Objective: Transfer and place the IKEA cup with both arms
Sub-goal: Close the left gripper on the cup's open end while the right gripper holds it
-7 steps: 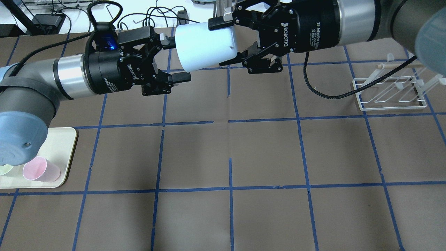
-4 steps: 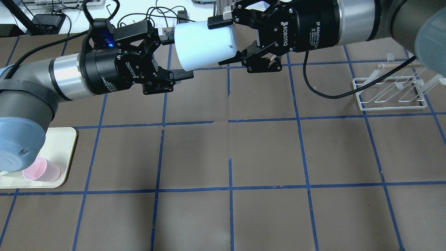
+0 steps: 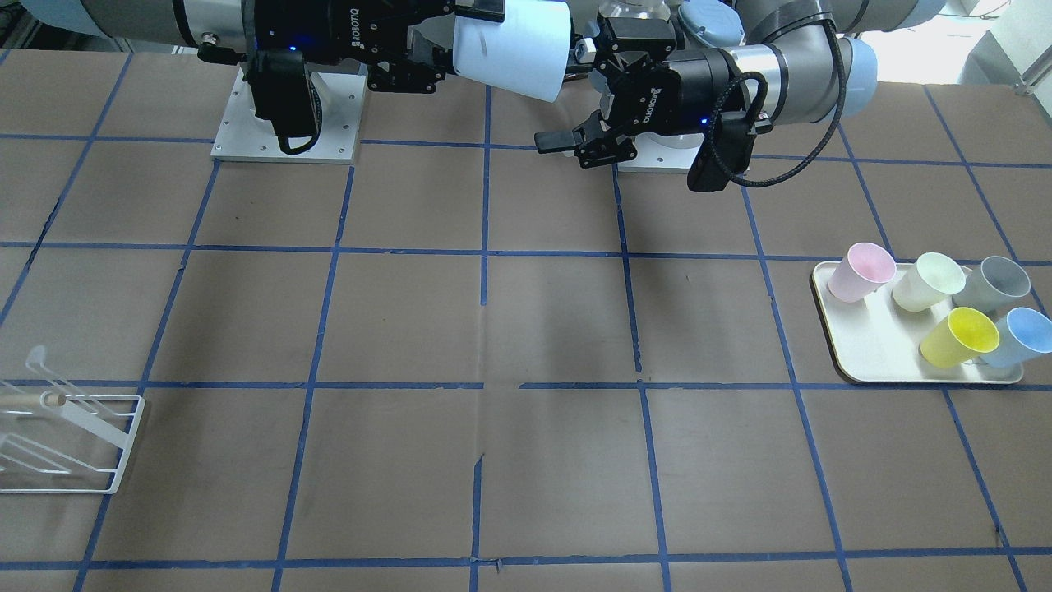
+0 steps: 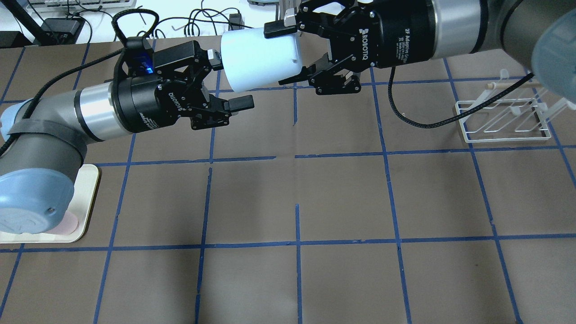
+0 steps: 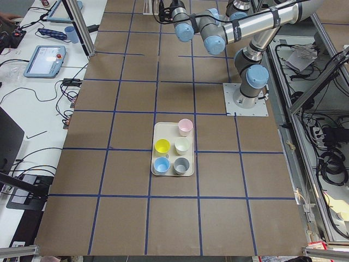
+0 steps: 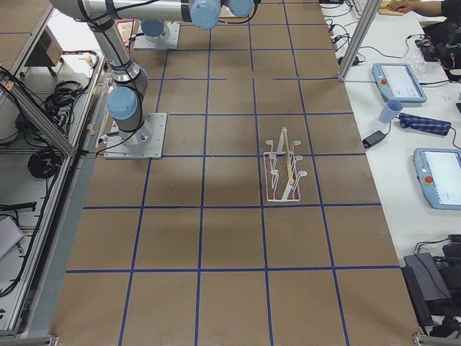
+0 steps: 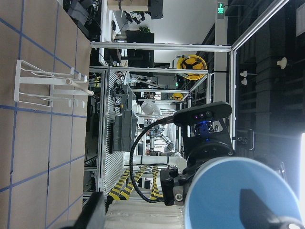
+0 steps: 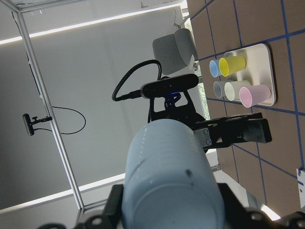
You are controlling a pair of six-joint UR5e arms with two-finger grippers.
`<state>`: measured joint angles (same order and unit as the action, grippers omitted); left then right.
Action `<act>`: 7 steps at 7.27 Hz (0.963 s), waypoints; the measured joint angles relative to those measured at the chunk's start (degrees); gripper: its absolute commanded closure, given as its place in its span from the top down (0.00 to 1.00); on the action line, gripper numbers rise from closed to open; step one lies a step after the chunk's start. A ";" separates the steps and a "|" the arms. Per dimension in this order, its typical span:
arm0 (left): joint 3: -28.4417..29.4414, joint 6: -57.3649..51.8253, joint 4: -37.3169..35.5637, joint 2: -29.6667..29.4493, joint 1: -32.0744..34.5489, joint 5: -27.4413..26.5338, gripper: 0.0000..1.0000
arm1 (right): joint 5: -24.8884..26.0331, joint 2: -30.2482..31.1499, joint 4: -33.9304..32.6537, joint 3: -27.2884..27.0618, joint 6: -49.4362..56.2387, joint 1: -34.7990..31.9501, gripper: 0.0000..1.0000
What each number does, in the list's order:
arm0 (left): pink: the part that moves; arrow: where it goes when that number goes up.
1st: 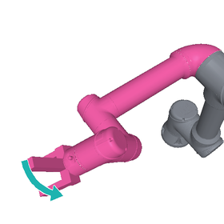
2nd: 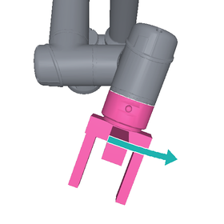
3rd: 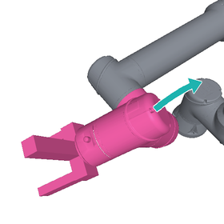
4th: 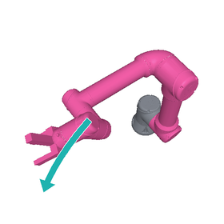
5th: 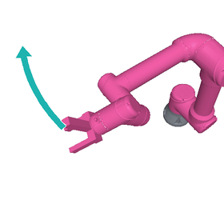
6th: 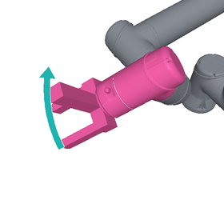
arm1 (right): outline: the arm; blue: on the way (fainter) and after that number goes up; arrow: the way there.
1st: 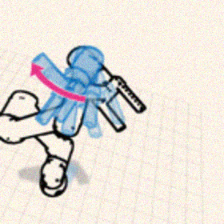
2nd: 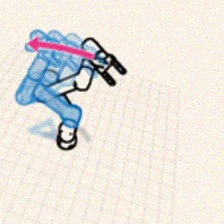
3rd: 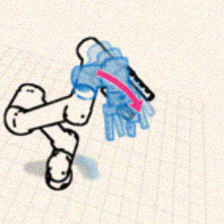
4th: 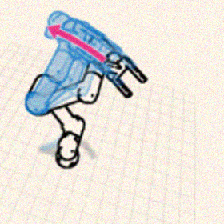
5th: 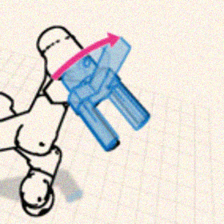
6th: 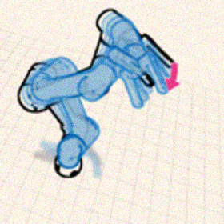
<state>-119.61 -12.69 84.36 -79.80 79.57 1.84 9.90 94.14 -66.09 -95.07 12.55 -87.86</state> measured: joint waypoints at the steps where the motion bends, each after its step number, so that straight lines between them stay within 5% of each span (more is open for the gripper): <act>1: -0.34 0.07 -0.55 0.08 0.11 1.21 1.00 | -0.03 0.00 0.00 0.03 -0.04 -0.05 0.44; 2: -0.47 -0.01 -0.97 -0.11 0.49 2.03 0.96 | -0.03 0.00 0.00 0.04 -0.06 -0.08 0.45; 4: -0.51 -0.15 -1.75 -0.42 1.84 3.48 0.66 | 0.03 -0.04 -0.03 0.06 -0.12 -0.11 0.45; 7: -0.46 -0.14 -2.02 -0.15 2.25 4.11 0.50 | 0.04 -0.09 -0.09 0.14 -0.21 -0.06 0.45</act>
<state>-120.07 -12.83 82.34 -79.95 81.82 5.95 9.93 94.05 -66.18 -94.93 12.34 -87.92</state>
